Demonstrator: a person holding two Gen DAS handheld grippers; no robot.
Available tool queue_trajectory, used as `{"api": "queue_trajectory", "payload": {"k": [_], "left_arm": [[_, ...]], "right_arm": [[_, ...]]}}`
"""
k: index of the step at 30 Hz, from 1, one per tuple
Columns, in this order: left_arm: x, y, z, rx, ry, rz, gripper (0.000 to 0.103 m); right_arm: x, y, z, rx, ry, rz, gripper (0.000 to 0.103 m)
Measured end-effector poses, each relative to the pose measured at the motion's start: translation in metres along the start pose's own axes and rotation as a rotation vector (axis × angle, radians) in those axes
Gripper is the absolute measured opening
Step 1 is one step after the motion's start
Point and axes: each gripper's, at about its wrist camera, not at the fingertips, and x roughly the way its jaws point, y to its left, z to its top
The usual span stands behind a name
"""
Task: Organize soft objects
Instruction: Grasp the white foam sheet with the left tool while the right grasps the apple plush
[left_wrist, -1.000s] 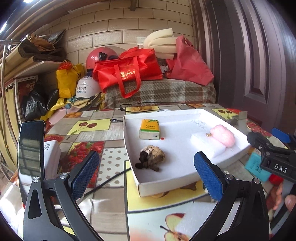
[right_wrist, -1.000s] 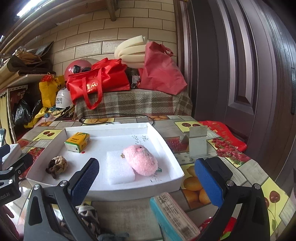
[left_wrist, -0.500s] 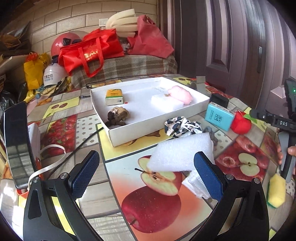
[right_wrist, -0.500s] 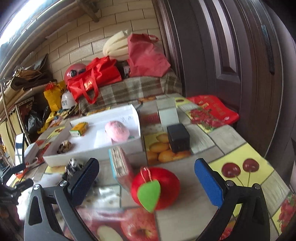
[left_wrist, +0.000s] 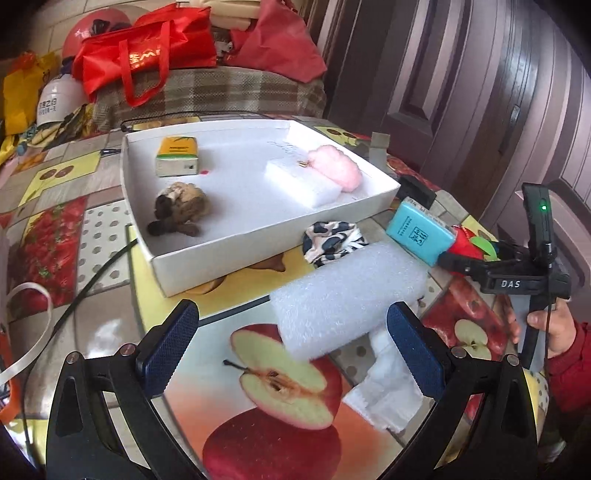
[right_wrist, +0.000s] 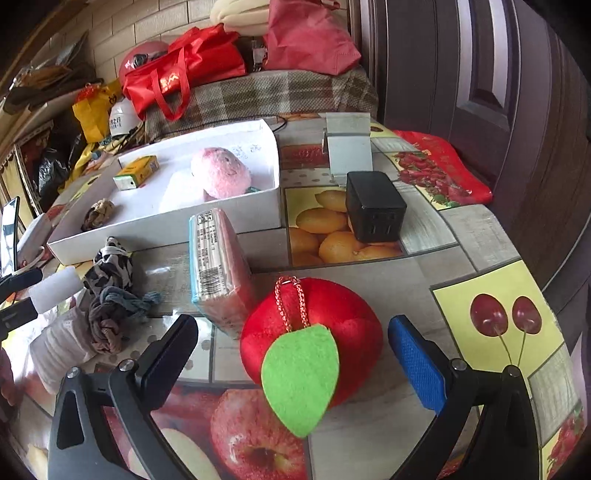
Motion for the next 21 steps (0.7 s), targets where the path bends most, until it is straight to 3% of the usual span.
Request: {"api": "queue_trajectory", "payload": {"k": [1,5,7,13,17,21], "left_arm": [[0.005,-0.004,0.002,0.003,0.014,-0.027,0.103],[0.026,-0.031,-0.009,0.035,0.159,-0.148,0.103],[0.015,-0.052,-0.018,0.115,0.152,-0.164,0.103],[-0.022,-0.054,-0.017,0.197,0.032,-0.111,0.103],[-0.014,-0.051,0.002,0.266,0.069,-0.129,0.103],[0.013,-0.07,0.001,0.396,0.13,-0.062,0.103]], "right_arm": [[0.002,-0.001,-0.001,0.002,0.011,0.009,0.091],[-0.002,-0.009,-0.002,0.039,0.003,0.03,0.078],[-0.003,-0.013,-0.002,0.058,0.002,0.045,0.069],[-0.003,-0.016,-0.002,0.079,0.004,0.061,0.069],[-0.002,-0.015,-0.001,0.074,0.011,0.061,0.069],[-0.002,-0.013,-0.001,0.078,0.013,0.064,0.069]]}}
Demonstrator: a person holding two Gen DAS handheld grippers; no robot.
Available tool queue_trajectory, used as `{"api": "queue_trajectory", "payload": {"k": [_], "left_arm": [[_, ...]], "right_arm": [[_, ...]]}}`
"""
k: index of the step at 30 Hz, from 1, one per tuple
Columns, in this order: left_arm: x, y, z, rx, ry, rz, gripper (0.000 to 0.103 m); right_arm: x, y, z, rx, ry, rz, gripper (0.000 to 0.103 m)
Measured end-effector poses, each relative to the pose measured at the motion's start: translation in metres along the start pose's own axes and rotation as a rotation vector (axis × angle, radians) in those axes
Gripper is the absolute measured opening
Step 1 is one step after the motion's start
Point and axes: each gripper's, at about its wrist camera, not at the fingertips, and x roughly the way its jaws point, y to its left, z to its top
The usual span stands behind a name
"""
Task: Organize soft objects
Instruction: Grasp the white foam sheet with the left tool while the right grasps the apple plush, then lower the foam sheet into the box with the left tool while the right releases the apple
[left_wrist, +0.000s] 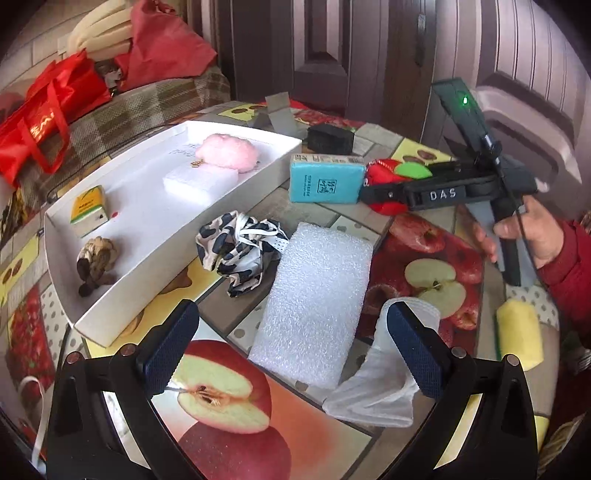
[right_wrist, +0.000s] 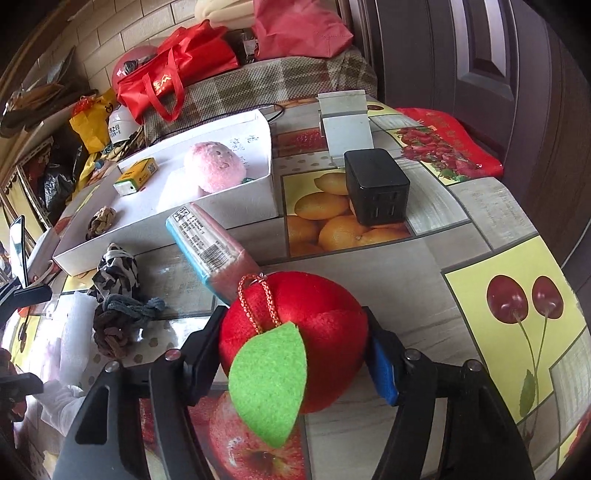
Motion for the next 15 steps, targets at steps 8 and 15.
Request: {"api": "queue_trajectory", "payload": {"k": [8,15], "left_arm": [[0.018,-0.003,-0.009,-0.022,0.018,0.01,0.057],[-0.047,0.007,-0.028,-0.142,-0.272,0.184,0.057]], "right_arm": [[-0.002,0.0,0.0,-0.009,-0.015,0.01,0.064],[-0.03,0.016,-0.004,-0.087,-0.163,-0.027,0.063]]}}
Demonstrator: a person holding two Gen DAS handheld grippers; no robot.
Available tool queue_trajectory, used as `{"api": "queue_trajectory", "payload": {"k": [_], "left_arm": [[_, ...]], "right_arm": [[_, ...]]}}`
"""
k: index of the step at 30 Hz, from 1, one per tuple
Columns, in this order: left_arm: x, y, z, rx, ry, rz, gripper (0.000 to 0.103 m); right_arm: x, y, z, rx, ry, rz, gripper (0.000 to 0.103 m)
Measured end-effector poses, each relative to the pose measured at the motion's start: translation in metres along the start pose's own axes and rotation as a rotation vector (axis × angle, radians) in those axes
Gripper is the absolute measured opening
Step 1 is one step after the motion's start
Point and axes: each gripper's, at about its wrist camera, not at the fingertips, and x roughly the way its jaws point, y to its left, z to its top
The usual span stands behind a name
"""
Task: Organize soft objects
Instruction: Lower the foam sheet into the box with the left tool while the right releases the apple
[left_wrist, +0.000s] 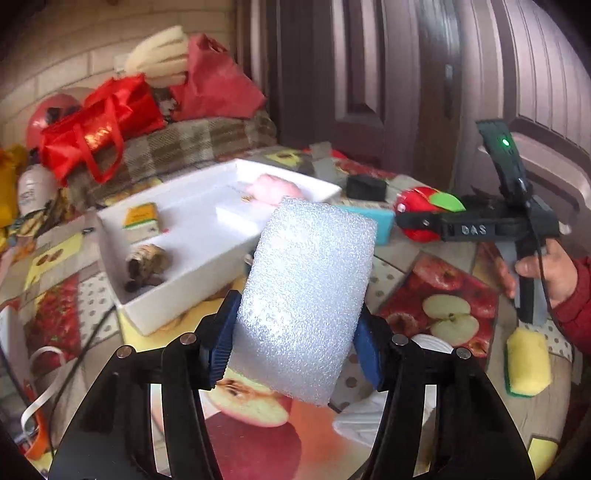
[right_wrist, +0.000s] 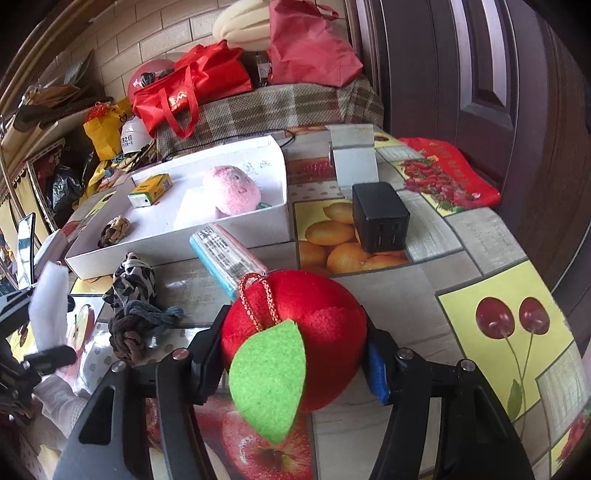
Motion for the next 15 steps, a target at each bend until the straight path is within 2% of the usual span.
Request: {"api": "queue_trajectory", "payload": {"k": [4,8,11,15], "left_arm": [[-0.019,0.019,-0.001,-0.083,-0.105,0.203,0.057],[-0.018,0.041,0.001,-0.131,-0.148,0.379,0.057],[-0.012,0.061,0.004,-0.185,-0.163,0.444,0.057],[-0.001,0.076,0.007,-0.221,-0.153,0.465,0.057]], "right_arm": [[-0.02,0.021,-0.002,-0.102,-0.122,-0.056,0.063],[-0.019,0.033,0.0,-0.13,-0.147,-0.044,0.063],[-0.02,0.04,0.003,-0.131,-0.19,-0.013,0.063],[-0.01,0.051,0.011,-0.147,-0.213,-0.017,0.063]]}}
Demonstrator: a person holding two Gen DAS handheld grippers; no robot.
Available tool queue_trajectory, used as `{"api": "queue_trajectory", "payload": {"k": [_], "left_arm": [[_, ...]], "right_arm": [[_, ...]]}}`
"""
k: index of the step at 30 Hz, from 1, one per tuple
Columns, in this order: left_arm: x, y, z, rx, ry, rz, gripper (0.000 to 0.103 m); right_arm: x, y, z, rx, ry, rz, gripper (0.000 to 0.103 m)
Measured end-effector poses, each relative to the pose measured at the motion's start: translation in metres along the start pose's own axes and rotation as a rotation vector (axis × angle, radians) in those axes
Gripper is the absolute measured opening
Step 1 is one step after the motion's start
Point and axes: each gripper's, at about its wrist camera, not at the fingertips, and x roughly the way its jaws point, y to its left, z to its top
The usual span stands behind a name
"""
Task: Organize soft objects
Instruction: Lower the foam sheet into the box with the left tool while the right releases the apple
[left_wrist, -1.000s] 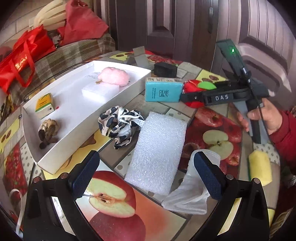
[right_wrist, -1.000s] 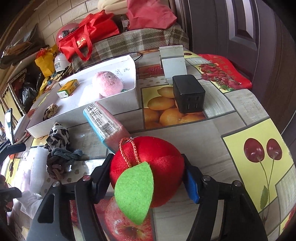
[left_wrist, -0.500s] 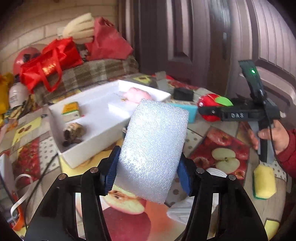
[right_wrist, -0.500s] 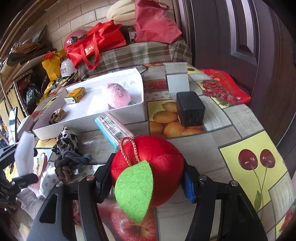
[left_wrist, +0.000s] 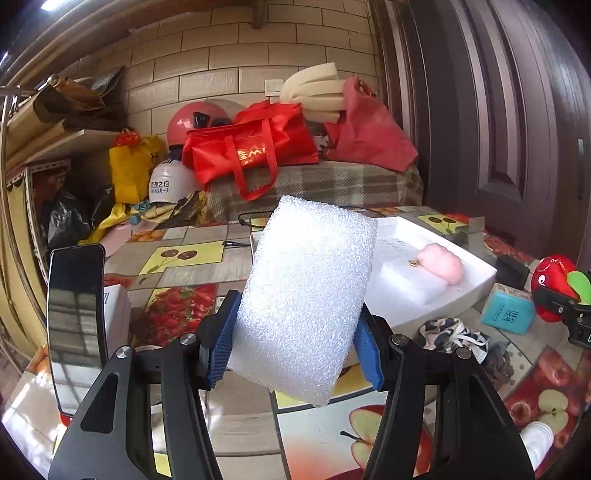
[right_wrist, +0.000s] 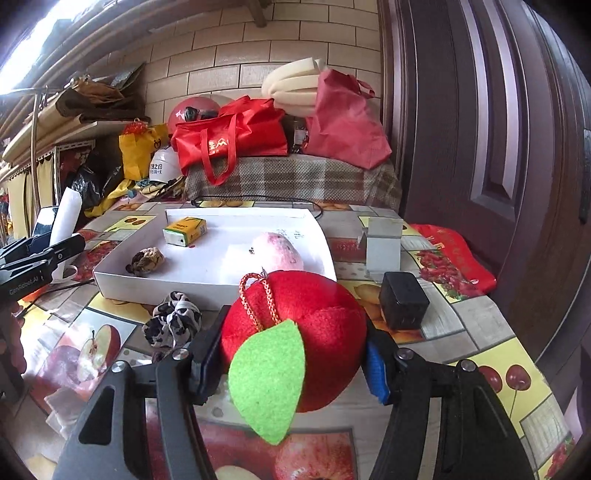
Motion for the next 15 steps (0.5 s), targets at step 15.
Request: {"api": "queue_trajectory", "payload": {"k": [15], "left_arm": [[0.037,-0.003,0.012,-0.003,0.017,0.046,0.058]], "right_arm": [[0.039,0.025,0.02,-0.035,0.006,-0.009,0.063]]}}
